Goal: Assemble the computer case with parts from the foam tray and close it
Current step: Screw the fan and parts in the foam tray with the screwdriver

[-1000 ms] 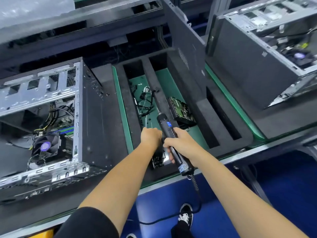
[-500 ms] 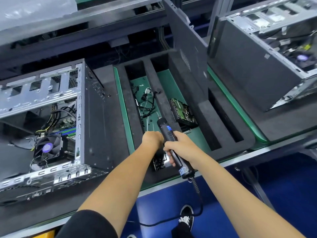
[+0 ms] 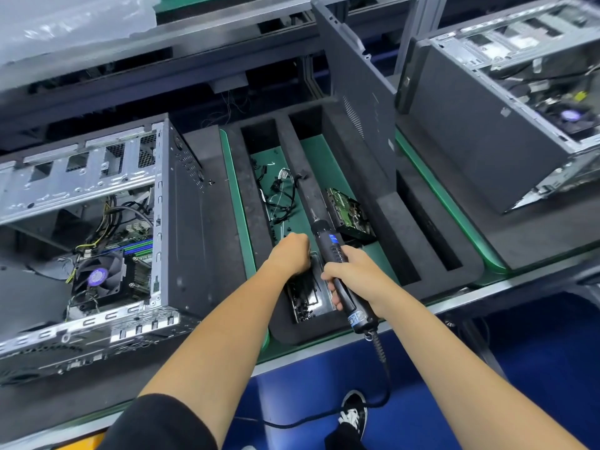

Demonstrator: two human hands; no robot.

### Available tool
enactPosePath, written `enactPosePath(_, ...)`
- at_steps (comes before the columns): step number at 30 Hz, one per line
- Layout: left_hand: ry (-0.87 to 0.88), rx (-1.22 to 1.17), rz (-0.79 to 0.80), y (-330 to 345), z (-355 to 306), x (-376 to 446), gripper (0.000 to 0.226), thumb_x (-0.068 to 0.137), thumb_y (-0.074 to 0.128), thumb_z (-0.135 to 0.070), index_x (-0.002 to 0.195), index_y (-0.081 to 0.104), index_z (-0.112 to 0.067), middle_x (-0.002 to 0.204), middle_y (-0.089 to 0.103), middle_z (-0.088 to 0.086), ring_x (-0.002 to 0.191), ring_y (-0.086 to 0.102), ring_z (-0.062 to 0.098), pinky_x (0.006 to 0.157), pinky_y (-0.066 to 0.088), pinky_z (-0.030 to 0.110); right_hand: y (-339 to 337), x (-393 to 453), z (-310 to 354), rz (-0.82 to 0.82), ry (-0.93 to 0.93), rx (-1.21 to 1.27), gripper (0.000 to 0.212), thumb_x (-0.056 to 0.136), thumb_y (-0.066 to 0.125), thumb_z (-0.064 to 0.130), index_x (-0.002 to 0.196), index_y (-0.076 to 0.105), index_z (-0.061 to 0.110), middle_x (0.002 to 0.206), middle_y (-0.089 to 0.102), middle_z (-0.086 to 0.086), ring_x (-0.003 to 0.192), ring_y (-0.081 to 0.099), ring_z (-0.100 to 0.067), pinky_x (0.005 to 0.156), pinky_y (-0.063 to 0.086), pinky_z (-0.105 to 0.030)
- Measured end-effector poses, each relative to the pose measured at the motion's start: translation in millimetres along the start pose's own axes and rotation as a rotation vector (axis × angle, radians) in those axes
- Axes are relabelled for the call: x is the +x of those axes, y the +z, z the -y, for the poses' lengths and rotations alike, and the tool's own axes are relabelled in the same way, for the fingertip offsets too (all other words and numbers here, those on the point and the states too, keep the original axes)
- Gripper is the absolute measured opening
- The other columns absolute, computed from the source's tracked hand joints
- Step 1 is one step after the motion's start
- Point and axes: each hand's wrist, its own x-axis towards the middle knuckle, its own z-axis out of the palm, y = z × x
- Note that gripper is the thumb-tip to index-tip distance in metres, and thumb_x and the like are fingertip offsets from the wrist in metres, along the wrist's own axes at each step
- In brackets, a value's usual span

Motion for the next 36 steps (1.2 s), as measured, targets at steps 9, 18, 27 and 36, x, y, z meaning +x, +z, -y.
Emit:
enactPosePath(9,-0.019,-0.096,-0.03,-0.4,3.2,3.2,0.022,0.078,0.054,0.004,0.059,0.048,-0.004,0.06,0.049,0.012,0.064,0.049,0.032,0.061,0.047,0.037,-4.3,-0.7,-0.9,-0.019,0.012,-0.004,0.016,0.081,0.061,0.007,0.094,0.052,0.01,0.064,0.057,-0.007,0.048,0.054,-0.024,0.05,0.049,-0.033)
enactPosePath(18,0.007,0.168,0.014,10.4,-2.3,0.6,0.016,0.083,0.048,0.009,0.092,0.054,-0.002,0.095,0.059,0.016,0.073,0.054,0.031,0.06,0.045,0.035,-12.5,-0.7,0.4,-0.03,0.021,0.003,0.016,0.082,0.06,0.006,0.094,0.05,0.009,0.057,0.056,-0.004,0.045,0.053,-0.022,0.047,0.049,-0.031)
enactPosePath(27,0.047,0.237,-0.01,22.5,-2.4,2.9,0.023,0.089,0.042,0.006,0.107,0.055,-0.002,0.105,0.056,0.015,0.095,0.06,0.034,0.068,0.048,0.039,-6.7,4.3,1.3,-0.018,0.032,-0.018,0.015,0.082,0.061,0.007,0.092,0.051,0.012,0.061,0.055,-0.006,0.046,0.054,-0.022,0.047,0.048,-0.031)
enactPosePath(36,0.034,0.202,0.03,22.6,-0.4,6.7,0.024,0.089,0.043,0.007,0.11,0.053,-0.002,0.107,0.055,0.014,0.098,0.058,0.032,0.072,0.048,0.039,-7.5,6.4,6.7,-0.021,0.031,-0.02,0.018,0.082,0.061,0.006,0.096,0.051,0.01,0.062,0.056,-0.008,0.045,0.053,-0.023,0.046,0.048,-0.03)
